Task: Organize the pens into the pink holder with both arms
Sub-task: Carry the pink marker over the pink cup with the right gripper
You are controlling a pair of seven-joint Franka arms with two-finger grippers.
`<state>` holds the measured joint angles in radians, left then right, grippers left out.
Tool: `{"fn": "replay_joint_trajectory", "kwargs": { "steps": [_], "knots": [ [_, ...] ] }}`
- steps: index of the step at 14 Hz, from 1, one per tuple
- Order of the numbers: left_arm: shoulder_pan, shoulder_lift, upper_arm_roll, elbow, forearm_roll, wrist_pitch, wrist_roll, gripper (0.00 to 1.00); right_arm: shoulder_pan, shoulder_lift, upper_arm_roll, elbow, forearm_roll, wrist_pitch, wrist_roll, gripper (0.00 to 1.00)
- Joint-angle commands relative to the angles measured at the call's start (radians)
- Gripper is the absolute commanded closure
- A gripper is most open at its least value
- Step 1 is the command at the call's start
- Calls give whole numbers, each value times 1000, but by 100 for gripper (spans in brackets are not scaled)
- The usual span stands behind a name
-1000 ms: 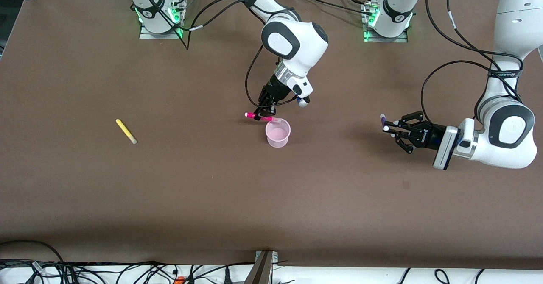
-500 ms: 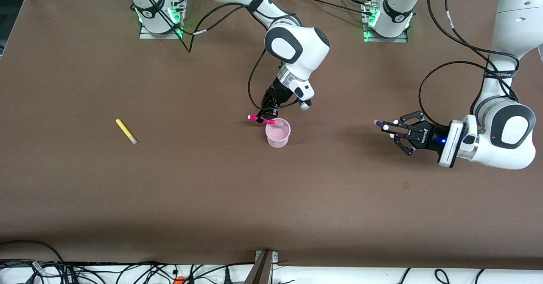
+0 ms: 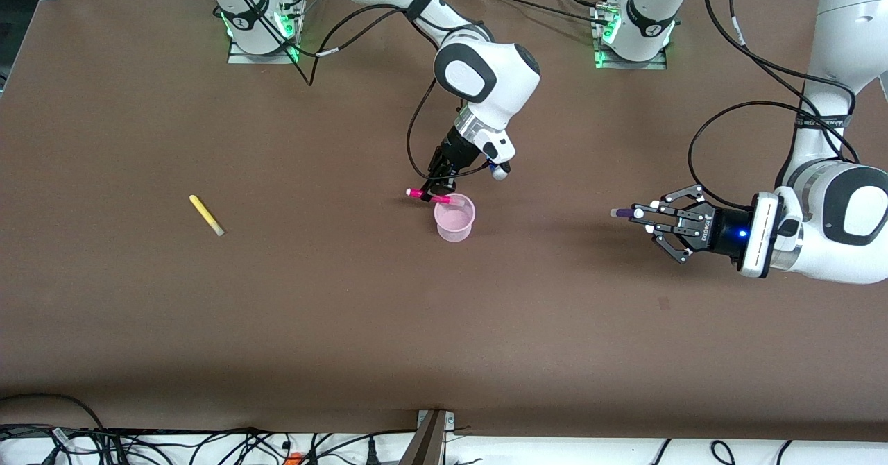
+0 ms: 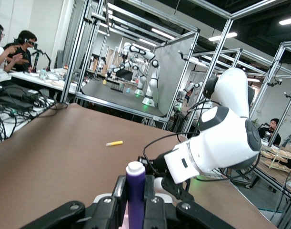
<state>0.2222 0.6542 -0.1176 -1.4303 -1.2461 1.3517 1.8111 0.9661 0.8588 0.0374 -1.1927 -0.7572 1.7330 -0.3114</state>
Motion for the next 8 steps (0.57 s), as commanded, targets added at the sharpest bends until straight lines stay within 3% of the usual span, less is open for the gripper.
{"fn": "replay_joint_trajectory", "kwargs": {
  "steps": [1, 8],
  "knots": [
    [-3, 8, -5, 28, -26, -10, 25, 100, 22, 22, -13, 33, -20, -4, 14, 100],
    [-52, 8, -5, 60, -49, 12, 51, 100, 22, 29, -25, 33, -22, 37, 41, 100]
  ]
}}
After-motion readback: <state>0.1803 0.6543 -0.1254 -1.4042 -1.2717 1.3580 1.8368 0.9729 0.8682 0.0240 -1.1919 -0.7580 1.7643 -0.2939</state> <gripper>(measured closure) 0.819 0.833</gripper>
